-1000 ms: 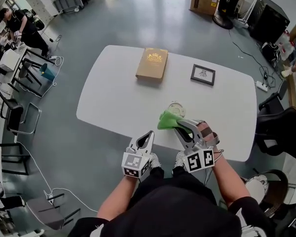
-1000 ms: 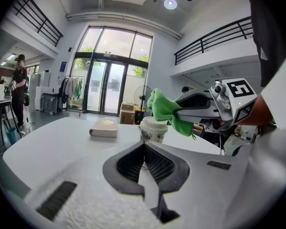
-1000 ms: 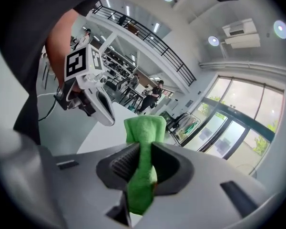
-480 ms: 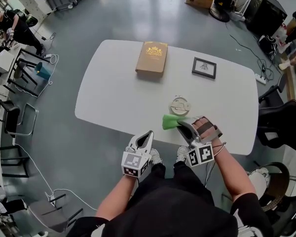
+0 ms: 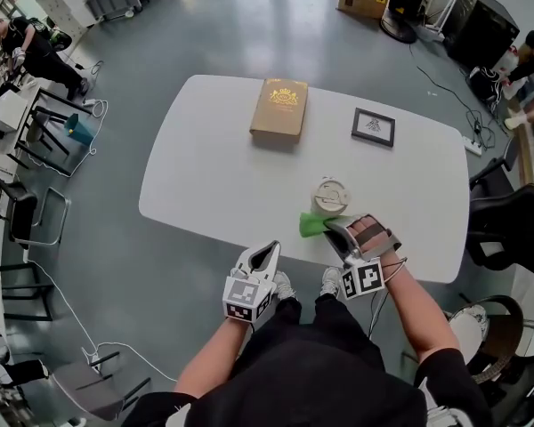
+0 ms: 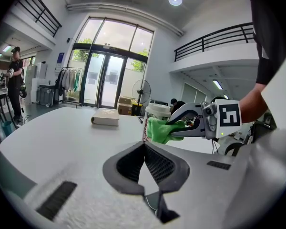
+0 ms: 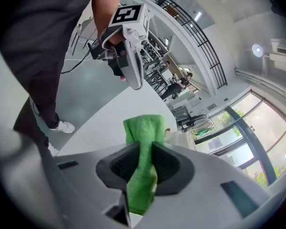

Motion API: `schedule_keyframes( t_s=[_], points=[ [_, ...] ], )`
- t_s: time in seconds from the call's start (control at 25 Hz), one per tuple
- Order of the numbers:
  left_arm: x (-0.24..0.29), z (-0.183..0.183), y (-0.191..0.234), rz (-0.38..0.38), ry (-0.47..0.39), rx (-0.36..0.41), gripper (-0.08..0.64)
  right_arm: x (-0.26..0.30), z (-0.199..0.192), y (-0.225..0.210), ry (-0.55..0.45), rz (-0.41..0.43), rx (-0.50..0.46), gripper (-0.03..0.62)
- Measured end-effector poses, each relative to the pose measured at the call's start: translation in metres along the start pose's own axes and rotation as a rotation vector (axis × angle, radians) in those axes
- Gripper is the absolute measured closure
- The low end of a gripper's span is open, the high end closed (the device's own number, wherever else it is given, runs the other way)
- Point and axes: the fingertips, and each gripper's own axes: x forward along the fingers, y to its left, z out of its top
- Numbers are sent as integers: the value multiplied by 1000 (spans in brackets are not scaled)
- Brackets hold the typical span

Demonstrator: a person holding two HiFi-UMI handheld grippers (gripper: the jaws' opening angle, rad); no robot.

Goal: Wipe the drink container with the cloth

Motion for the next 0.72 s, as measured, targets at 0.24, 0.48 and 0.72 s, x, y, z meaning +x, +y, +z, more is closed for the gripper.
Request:
schedule_keyframes(
  t_s=[0.24,0.48,0.72],
  points=[
    [-1,-9,9,5,28,-2,548,17,-5,16,24,20,76,503],
    [-3,-15,16,2,41,0,547,37,-13,39,58,66,116,501],
    [-6,-6,25,7,36,13,548,54,-23,56,113,84,137,502]
  ],
)
